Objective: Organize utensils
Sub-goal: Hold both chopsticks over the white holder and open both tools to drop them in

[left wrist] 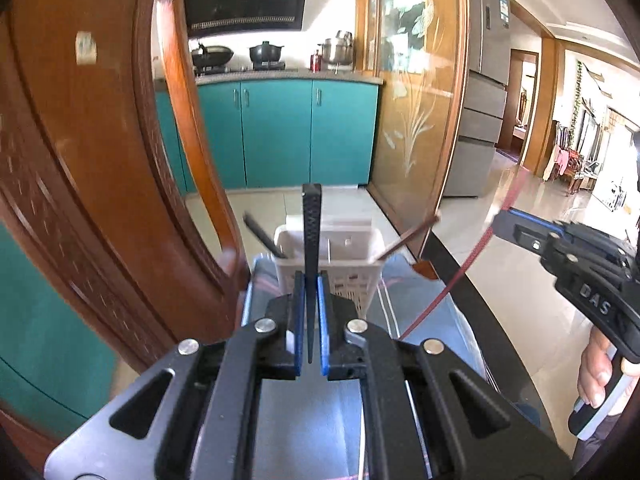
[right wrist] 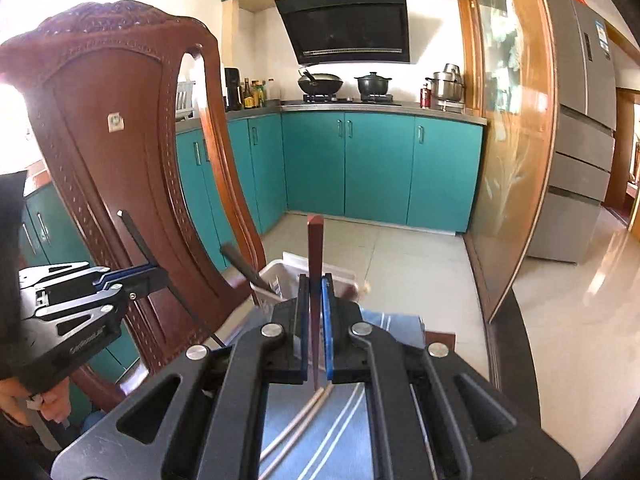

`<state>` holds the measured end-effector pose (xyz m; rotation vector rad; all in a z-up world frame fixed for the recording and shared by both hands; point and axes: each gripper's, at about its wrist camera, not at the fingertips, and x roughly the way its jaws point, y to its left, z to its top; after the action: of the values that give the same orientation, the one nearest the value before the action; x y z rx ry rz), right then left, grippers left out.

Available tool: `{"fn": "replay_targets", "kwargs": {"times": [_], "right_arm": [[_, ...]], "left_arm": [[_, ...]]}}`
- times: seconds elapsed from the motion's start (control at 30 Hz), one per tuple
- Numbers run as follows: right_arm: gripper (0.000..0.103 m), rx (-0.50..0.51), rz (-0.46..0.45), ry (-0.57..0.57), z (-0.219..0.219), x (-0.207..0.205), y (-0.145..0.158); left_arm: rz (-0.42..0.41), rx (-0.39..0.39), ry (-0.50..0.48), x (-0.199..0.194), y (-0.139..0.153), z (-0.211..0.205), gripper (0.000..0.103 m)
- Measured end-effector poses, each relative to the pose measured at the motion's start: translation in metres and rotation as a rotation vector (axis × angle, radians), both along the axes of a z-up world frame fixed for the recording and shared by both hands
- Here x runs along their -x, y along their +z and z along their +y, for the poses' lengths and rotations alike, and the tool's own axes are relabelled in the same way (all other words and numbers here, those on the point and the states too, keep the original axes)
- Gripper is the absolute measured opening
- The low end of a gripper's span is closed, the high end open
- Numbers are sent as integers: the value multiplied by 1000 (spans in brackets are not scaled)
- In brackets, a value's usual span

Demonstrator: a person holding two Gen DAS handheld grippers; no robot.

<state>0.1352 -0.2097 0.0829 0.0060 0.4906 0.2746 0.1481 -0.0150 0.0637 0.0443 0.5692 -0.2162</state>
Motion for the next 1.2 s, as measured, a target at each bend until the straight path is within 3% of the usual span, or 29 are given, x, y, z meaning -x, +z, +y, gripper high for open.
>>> {"fn": "replay_targets", "kwargs": {"times": [0.23,0.4,0.57,0.67,0.8,1.0,1.13,1.2], "right_arm": [[7,-51,-42,-4,4,-23,29],[7,-100,-133,-65,5,-36,49],[7,-97,-184,-109,12,-56,36],[7,-64,-130,-120,22,-72,6],[6,-6,-85,-114,30,-78,-33],[8,-8,-24,-107,23,-76,-59],[12,-31,-100,-121,14,-48,-49],[21,-71,-173,-105,7,-16,-39]], "left_arm": [[-73,-44,-22,-2,43,-3,7],[-136,2,3,-13,80,7,7],[-224,80,34,-28,100,10,7],[-233,113,56,-54,85,2,7],[-165,81,100,-102,34,-11,7],[-60,73,100,-128,-18,-10,7],[-39,81,97,-119,-33,-5,7],[-48,78,102,-106,-34,-2,12]]}}
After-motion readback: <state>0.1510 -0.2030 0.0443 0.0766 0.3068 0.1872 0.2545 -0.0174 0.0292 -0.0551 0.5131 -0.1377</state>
